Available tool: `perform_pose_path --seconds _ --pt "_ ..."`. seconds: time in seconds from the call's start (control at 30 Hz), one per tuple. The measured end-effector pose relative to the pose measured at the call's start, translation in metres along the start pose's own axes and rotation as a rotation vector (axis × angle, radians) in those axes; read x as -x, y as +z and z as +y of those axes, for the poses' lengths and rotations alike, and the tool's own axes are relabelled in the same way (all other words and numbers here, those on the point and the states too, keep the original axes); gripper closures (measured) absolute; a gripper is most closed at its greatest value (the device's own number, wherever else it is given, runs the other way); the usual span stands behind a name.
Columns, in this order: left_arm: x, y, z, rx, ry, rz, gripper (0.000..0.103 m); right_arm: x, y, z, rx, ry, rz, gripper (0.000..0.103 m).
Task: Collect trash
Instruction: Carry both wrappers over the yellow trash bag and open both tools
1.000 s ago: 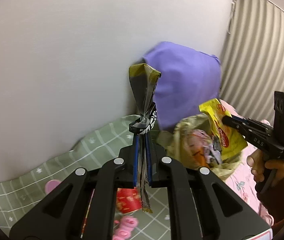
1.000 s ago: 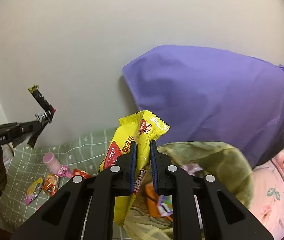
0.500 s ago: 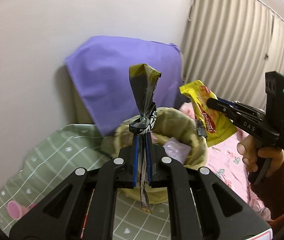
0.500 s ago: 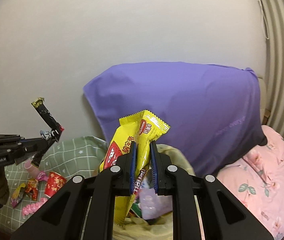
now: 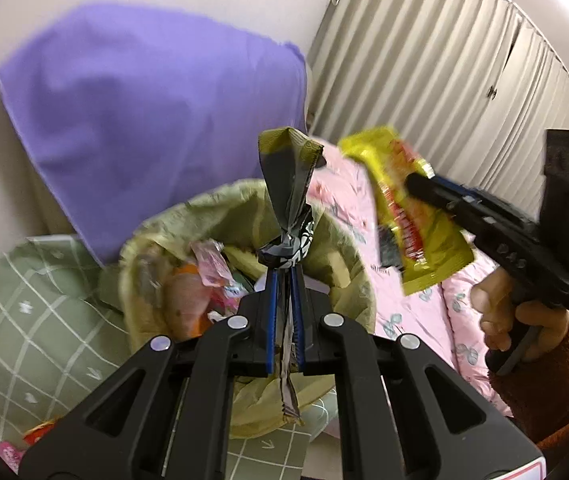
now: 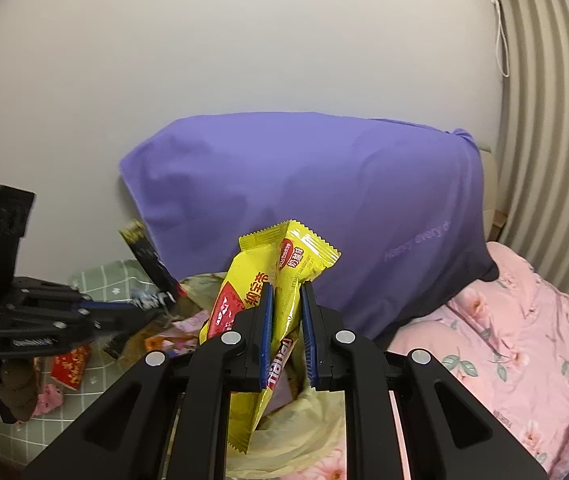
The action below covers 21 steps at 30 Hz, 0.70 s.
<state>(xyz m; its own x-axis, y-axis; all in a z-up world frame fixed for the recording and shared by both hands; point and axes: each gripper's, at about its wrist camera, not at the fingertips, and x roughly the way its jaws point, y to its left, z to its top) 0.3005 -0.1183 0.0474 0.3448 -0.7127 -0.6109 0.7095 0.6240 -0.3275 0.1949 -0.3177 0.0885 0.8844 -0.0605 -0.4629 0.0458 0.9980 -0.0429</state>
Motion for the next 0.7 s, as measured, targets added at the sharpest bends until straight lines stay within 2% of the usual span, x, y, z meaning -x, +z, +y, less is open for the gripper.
perform_pose_path --seconds 0.23,0.4,0.67,0.7 --pt "-0.043 -0.013 -0.001 -0.005 -0.026 0.113 0.097 -0.015 -0.006 -0.002 0.016 -0.028 0.037 0.088" --pt "-0.057 -0.031 -0.001 -0.034 -0.003 0.183 0.097 -0.030 -0.010 0.001 0.030 -0.025 0.059 0.088" --pt "-0.055 -0.031 0.005 -0.009 -0.002 0.166 0.087 -0.050 -0.012 0.005 0.033 -0.001 0.086 0.088" --pt "-0.053 -0.030 0.006 -0.006 -0.002 0.161 0.080 -0.053 -0.012 0.005 0.038 -0.006 0.090 0.088"
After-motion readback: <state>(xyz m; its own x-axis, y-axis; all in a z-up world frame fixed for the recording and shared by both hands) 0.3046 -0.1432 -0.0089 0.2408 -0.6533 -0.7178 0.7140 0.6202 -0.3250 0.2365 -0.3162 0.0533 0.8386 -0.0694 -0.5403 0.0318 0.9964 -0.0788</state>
